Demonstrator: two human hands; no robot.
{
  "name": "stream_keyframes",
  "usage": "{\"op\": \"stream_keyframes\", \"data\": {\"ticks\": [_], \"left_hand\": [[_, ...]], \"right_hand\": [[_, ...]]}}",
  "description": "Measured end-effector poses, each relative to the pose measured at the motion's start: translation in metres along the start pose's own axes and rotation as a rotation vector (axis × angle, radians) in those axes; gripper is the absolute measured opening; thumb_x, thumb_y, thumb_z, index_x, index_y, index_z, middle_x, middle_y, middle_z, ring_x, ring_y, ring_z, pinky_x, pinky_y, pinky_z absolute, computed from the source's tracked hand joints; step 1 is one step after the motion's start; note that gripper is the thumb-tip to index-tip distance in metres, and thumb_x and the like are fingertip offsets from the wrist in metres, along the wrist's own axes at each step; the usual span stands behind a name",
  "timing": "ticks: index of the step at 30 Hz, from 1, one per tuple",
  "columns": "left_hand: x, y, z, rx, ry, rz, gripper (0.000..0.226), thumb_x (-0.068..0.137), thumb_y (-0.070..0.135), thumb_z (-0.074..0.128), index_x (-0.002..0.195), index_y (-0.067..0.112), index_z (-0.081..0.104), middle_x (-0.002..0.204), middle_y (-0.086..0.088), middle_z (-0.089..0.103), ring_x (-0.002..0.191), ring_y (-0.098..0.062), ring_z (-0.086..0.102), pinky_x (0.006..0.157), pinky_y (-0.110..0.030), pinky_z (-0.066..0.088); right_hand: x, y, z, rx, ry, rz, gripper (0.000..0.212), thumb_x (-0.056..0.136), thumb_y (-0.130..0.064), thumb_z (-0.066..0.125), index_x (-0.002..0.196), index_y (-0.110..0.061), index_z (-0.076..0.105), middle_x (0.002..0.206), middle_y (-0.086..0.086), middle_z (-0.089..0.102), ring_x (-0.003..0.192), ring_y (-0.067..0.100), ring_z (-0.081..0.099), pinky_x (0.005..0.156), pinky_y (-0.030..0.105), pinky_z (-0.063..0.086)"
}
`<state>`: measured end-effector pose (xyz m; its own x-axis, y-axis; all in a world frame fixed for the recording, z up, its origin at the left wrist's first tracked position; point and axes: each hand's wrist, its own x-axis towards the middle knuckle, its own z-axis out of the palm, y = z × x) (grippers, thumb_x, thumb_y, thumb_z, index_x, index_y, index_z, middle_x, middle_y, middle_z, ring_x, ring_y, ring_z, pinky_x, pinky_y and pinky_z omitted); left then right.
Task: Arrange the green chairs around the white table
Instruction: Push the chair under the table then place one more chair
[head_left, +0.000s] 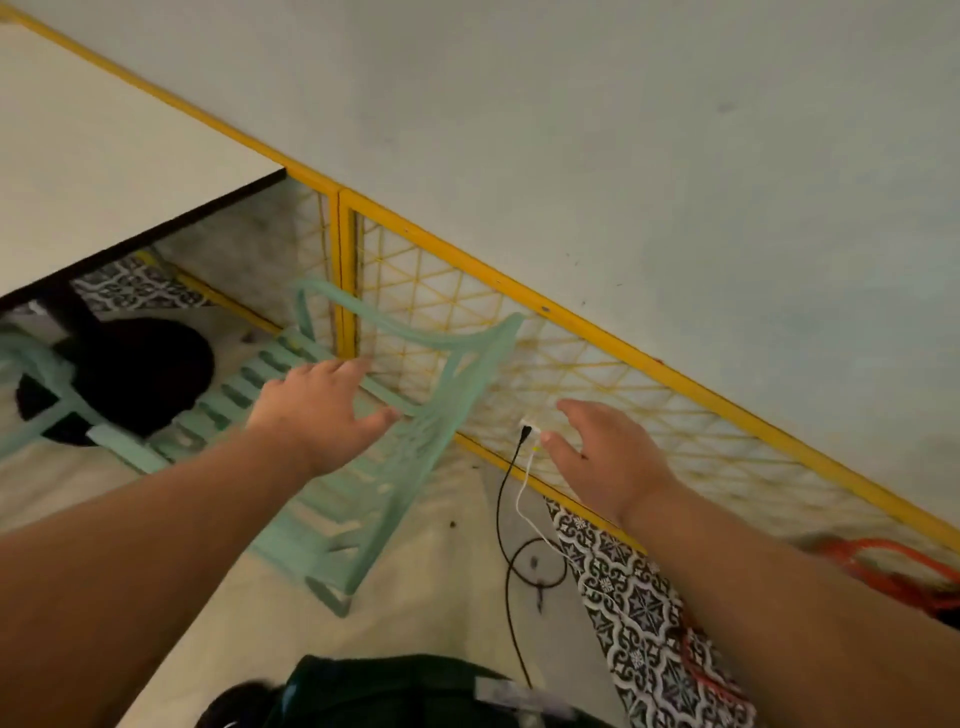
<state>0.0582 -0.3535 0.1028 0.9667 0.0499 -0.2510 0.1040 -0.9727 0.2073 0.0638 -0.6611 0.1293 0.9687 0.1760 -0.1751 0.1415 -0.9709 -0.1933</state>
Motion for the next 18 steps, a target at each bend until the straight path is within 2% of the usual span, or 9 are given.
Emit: {"op": "stream_keyframes", "data": {"ticks": [4,8,12,18], "left_hand": [[-0.015,0.008,0.015,-0.027,0.015,-0.104,0.090,0.088,0.083,0.034,0.160,0.030,0.028,0.165,-0.001,0.038,0.148,-0.031,0.038,0.115,-0.053,0.038],[-0.015,0.001,0.014,-0.028,0.033,-0.205,0.090,0.089,0.083,0.034,0.161,0.030,0.028,0.165,0.001,0.037,0.150,-0.028,0.035,0.116,-0.052,0.035],[-0.010,0.001,0.014,-0.023,0.048,-0.274,0.088,0.090,0.082,0.034,0.162,0.031,0.026,0.166,0.002,0.036,0.151,-0.028,0.034,0.117,-0.052,0.034],[-0.011,0.018,0.031,-0.069,0.046,-0.399,0.090,0.090,0.083,0.028,0.163,0.031,0.020,0.168,0.003,0.031,0.154,-0.024,0.028,0.122,-0.050,0.030]], "right_hand": [[0.033,0.019,-0.005,-0.021,-0.060,-0.108,0.059,0.103,-0.052,0.049,0.149,-0.015,0.050,0.145,0.009,0.058,0.134,0.027,0.051,0.107,0.042,0.042],[0.069,0.010,-0.006,-0.008,-0.058,-0.205,0.061,0.103,-0.053,0.047,0.153,-0.018,0.045,0.150,0.007,0.054,0.139,0.026,0.047,0.111,0.040,0.039],[0.099,0.002,0.006,0.020,-0.079,-0.282,0.059,0.103,-0.050,0.051,0.150,-0.015,0.050,0.145,0.008,0.058,0.134,0.028,0.051,0.108,0.041,0.043],[0.149,0.009,0.020,-0.047,-0.183,-0.427,0.060,0.103,-0.053,0.048,0.151,-0.017,0.049,0.149,0.006,0.055,0.137,0.025,0.049,0.111,0.039,0.040]]}}
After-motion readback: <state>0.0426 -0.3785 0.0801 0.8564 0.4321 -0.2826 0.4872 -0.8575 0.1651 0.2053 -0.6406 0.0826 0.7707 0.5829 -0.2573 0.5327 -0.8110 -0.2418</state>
